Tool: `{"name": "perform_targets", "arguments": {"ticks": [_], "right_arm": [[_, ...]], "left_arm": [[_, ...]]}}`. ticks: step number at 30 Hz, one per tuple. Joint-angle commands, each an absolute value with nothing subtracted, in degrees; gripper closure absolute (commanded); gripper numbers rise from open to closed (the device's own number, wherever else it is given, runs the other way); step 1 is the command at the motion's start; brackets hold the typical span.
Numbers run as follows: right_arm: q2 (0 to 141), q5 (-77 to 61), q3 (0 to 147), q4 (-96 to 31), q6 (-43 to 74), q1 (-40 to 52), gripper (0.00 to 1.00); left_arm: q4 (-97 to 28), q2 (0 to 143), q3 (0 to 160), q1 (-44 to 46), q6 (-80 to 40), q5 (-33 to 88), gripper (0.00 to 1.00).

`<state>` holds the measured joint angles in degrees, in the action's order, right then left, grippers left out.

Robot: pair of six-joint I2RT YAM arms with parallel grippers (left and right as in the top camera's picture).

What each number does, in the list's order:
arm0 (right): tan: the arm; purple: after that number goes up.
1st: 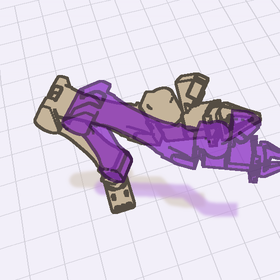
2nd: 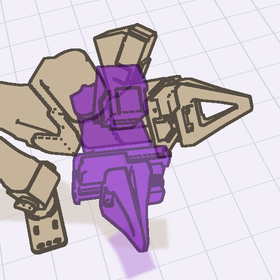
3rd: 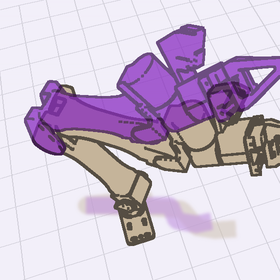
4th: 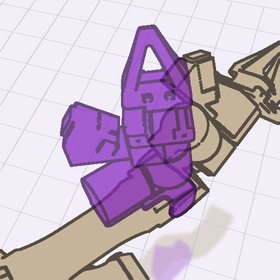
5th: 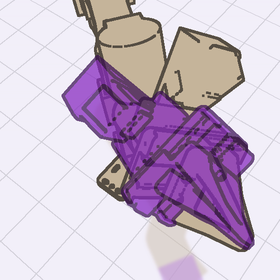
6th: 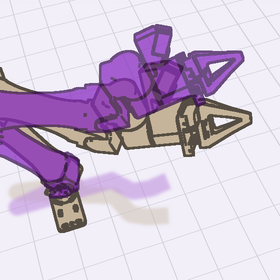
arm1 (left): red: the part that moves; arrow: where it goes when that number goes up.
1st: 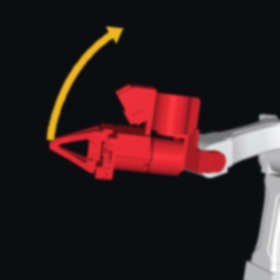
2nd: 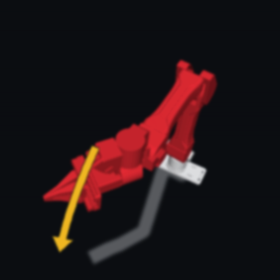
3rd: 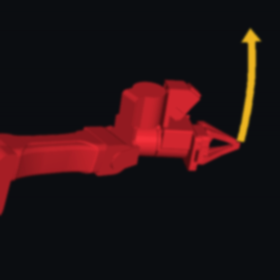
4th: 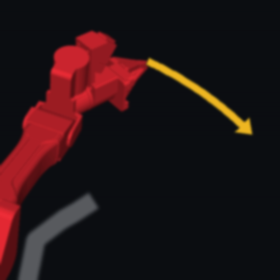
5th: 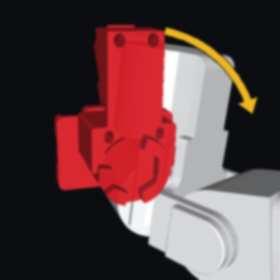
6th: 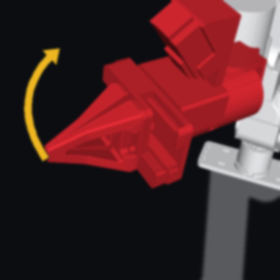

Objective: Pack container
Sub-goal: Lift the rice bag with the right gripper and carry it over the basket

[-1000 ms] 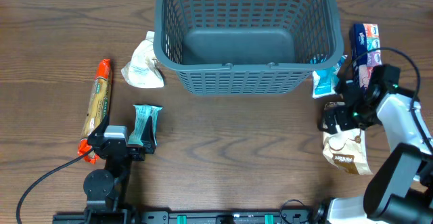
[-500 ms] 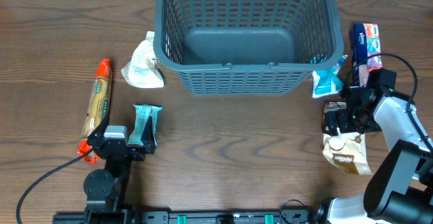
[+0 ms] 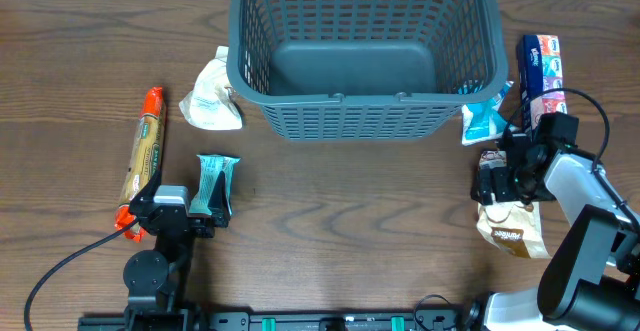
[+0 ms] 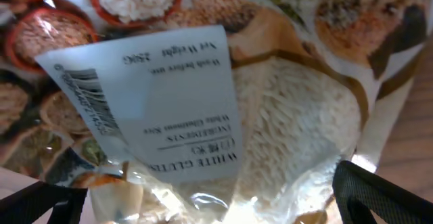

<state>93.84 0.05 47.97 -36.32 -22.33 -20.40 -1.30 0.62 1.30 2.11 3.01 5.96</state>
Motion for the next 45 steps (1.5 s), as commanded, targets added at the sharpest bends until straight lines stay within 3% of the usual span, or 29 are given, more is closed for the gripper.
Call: {"name": "perform_targets", "arguments": {"ticks": [1, 9, 15, 34, 43, 45], "right_arm": [[94.1, -4.4, 46.2, -35.2, -21.2, -20.7, 0.01], [94.1, -7.6, 46.1, -35.1, -20.3, -20.7, 0.01], [94.1, -1.9, 46.1, -34.4, -14.0, -20.7, 0.01], [98.5, 7.1, 45.6, -36.0, -11.1, -20.7, 0.02], [98.5, 7.1, 45.6, -34.4, -10.7, -20.7, 0.35], [98.5, 7.1, 45.6, -34.1, -10.7, -20.7, 0.59]], "left_arm": [[-3.2, 0.2, 0.2, 2.3, 3.4, 6.4, 0.01], [-3.2, 0.2, 0.2, 2.3, 3.4, 6.4, 0.01], [-3.2, 0.2, 0.2, 2.3, 3.4, 6.4, 0.01], [-3.2, 0.2, 0.2, 2.3, 3.4, 6.4, 0.01], [-3.2, 0.2, 0.2, 2.3, 3.3, 6.4, 0.01], [-3.2, 0.2, 0.2, 2.3, 3.3, 6.4, 0.02]]}}
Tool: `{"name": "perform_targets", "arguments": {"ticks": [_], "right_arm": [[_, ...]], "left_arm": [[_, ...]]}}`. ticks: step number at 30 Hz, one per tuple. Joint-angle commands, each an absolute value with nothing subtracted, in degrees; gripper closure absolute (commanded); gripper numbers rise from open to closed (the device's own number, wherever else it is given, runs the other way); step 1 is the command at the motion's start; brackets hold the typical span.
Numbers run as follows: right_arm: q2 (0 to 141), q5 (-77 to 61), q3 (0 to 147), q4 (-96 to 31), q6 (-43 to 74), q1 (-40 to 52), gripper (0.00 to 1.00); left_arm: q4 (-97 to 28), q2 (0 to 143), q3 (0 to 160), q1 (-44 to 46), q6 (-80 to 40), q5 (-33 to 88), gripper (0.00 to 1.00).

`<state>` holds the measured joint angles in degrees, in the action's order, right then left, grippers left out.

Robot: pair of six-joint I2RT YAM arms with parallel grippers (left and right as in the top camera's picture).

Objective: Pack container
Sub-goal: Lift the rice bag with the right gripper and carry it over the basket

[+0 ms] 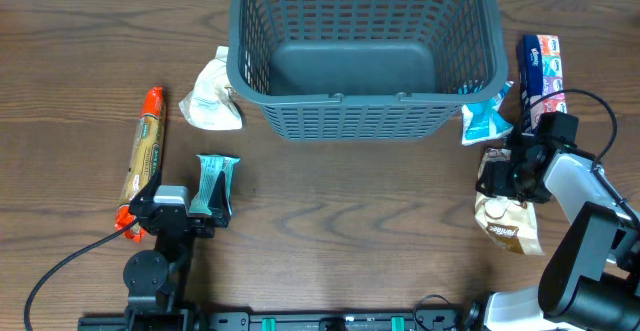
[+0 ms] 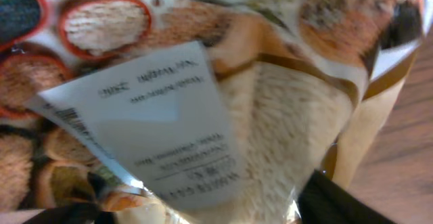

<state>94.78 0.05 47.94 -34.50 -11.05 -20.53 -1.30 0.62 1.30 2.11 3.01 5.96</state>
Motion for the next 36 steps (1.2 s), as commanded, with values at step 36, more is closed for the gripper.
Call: {"name": "perform_targets", "arguments": {"ticks": [36], "right_arm": [[80.2, 5.8, 48.5, -38.8, -3.0, -20.7, 0.99]], "left_arm": [[-3.2, 0.2, 0.2, 2.3, 3.4, 6.4, 0.01]]}}
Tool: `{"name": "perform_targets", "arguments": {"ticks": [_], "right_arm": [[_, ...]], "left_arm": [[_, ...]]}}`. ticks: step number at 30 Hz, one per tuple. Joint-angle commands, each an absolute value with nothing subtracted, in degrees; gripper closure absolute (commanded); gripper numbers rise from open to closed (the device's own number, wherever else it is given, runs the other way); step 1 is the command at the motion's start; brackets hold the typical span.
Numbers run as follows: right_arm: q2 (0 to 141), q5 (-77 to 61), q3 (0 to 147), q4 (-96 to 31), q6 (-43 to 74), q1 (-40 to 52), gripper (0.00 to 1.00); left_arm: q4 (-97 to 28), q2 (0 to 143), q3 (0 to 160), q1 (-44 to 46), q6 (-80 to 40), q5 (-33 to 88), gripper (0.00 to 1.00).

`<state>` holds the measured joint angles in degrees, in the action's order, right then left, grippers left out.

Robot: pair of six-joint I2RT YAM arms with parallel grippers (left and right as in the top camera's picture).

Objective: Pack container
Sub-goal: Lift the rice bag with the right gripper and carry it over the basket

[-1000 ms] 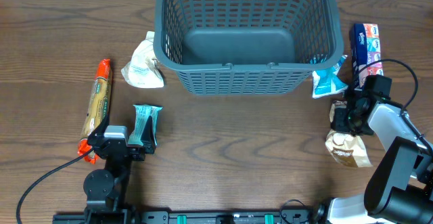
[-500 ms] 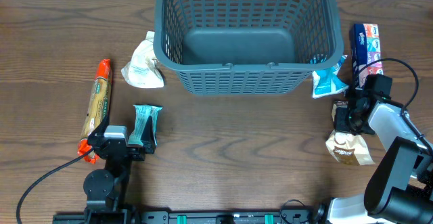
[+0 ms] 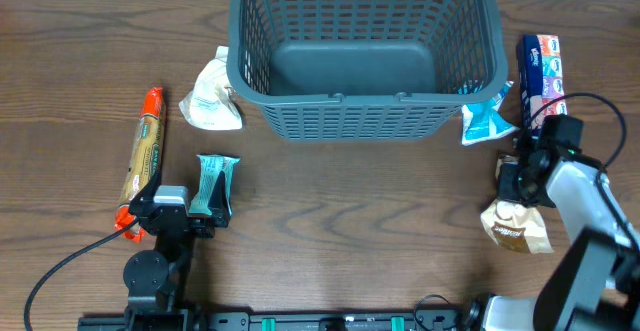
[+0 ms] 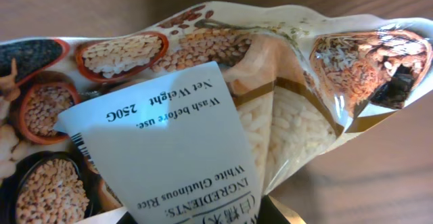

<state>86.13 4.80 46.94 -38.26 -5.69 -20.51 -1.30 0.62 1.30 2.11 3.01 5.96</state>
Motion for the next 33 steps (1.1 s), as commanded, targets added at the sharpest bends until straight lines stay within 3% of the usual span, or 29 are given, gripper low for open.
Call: {"name": "perform_targets", "arguments": {"ticks": [1, 16, 26, 33], "right_arm": [[78.6, 5.8, 49.0, -39.6, -2.7, -20.7, 0.99], [59.6, -3.5, 68.0, -45.3, -2.5, -20.2, 0.99], [68.6, -11.2, 87.7, -44.4, -8.8, -13.8, 0.99], [79.8, -22.5, 102.7, -48.6, -23.0, -5.0, 0.99]], "left_arm": [[-3.2, 0.2, 0.2, 2.3, 3.4, 6.4, 0.01], [-3.2, 0.2, 0.2, 2.3, 3.3, 6.4, 0.01], [-3.2, 0.2, 0.2, 2.3, 3.3, 6.4, 0.01], [-3.2, 0.2, 0.2, 2.3, 3.3, 6.5, 0.01]]}}
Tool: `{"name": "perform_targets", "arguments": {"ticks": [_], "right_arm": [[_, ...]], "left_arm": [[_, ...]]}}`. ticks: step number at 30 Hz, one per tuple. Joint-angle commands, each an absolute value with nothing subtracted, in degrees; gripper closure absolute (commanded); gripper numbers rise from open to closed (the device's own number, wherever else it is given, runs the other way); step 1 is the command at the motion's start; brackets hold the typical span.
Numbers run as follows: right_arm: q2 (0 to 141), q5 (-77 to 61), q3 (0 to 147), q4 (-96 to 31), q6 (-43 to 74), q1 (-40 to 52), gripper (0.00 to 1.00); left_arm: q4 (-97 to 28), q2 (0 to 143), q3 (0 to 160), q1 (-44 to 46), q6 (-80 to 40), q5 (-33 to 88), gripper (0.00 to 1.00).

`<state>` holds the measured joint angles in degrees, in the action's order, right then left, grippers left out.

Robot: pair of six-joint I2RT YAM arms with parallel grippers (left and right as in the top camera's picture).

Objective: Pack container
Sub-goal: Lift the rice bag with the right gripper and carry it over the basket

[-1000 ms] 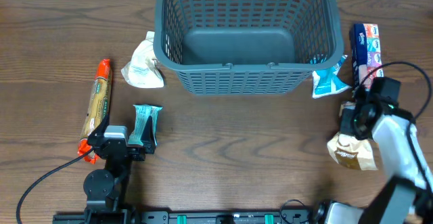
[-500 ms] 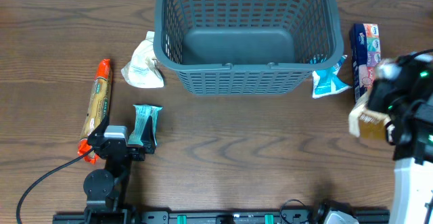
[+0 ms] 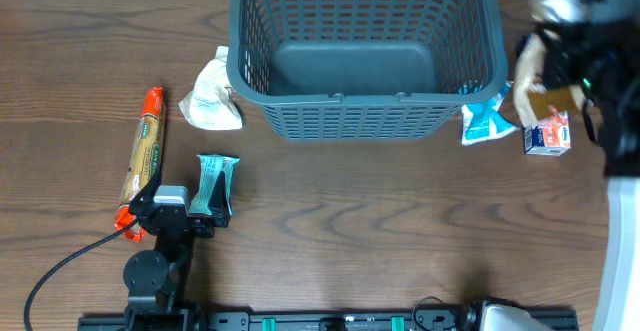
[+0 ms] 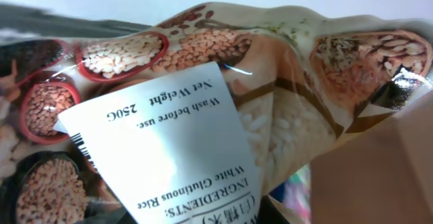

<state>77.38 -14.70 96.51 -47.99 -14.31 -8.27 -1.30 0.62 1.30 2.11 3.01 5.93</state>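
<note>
The grey plastic basket (image 3: 365,51) stands at the far middle of the table. My right gripper (image 3: 560,66) is raised beside the basket's right rim, blurred in the overhead view, and is shut on the bag of glutinous rice (image 3: 538,73). That rice bag (image 4: 203,102) fills the right wrist view with its white label towards the camera, hiding the fingers. The left gripper (image 3: 205,211) rests low at the front left, next to a teal packet (image 3: 215,183); whether its jaws are open is not clear from above.
A white packet (image 3: 212,101) lies by the basket's left front corner. A long orange sausage stick (image 3: 143,156) lies at the far left. A light blue packet (image 3: 485,121) and a red and blue packet (image 3: 548,133) lie right of the basket, near the raised arm.
The right gripper with the rice bag was low over the table at the front right; it is now high up and farther back, beside the basket's right rim. The left arm is unchanged.
The right gripper first sat over the rice bag on the table at the right, fingers apart on either side. Then it was closed in on the bag. Then the bag hung from it just above the table, and now it is held up by the basket.
</note>
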Motion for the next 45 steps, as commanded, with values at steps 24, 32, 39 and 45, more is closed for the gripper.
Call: {"name": "perform_targets", "arguments": {"ticks": [24, 32, 39, 45], "right_arm": [[104.3, -16.2, 122.4, -60.6, -44.2, 17.0, 0.99], [110.3, -16.3, 122.4, -67.2, -50.2, 16.9, 0.99], [115.7, -17.3, 122.3, -70.5, -50.3, 16.9, 0.99], [119.3, -18.1, 122.3, -71.8, -50.2, 16.9, 0.99]], "left_arm": [[-3.2, 0.2, 0.2, 2.3, 2.7, 7.1, 0.01], [-3.2, 0.2, 0.2, 2.3, 2.7, 7.1, 0.01], [-3.2, 0.2, 0.2, 2.3, 2.7, 7.1, 0.01], [-3.2, 0.2, 0.2, 2.3, 2.7, 7.1, 0.01]]}}
